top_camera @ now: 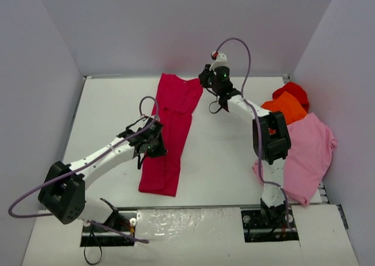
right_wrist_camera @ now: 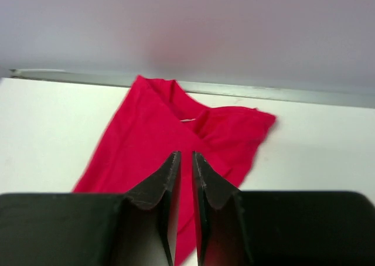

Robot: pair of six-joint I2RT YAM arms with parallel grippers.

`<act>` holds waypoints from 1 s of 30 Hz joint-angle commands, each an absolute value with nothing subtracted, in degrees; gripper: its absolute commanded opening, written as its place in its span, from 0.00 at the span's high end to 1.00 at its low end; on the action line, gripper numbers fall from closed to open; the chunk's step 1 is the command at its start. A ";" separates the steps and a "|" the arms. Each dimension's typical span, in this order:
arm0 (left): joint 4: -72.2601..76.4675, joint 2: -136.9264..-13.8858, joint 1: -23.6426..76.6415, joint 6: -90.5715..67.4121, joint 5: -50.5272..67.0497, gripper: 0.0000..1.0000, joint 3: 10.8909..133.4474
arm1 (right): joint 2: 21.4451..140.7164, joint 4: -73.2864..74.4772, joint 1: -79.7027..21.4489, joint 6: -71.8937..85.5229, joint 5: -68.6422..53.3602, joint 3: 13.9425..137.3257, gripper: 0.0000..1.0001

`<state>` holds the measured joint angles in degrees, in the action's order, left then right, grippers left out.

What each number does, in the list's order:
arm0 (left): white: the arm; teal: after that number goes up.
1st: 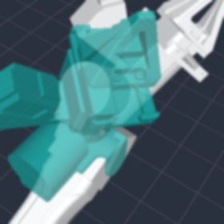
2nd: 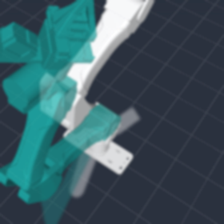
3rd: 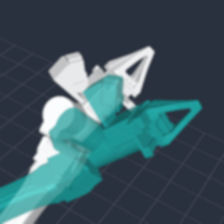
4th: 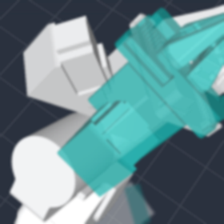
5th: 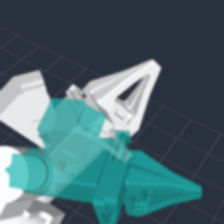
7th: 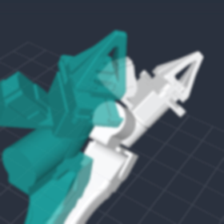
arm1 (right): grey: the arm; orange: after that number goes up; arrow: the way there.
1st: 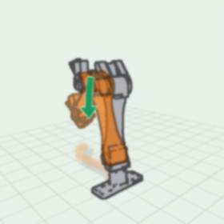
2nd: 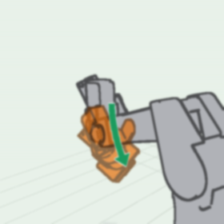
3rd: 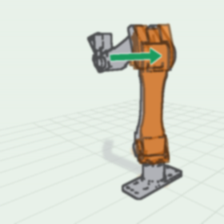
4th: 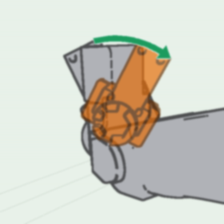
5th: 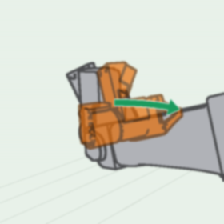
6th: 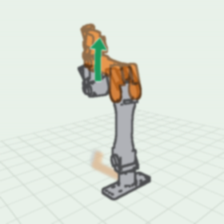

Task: Fold and stack the t-shirts

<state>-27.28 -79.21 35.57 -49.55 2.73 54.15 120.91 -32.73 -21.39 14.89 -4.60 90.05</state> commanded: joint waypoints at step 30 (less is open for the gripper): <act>-43.37 -82.82 35.48 -50.82 11.58 0.57 56.17 | 71.39 -3.40 -52.73 43.83 -4.02 43.04 0.52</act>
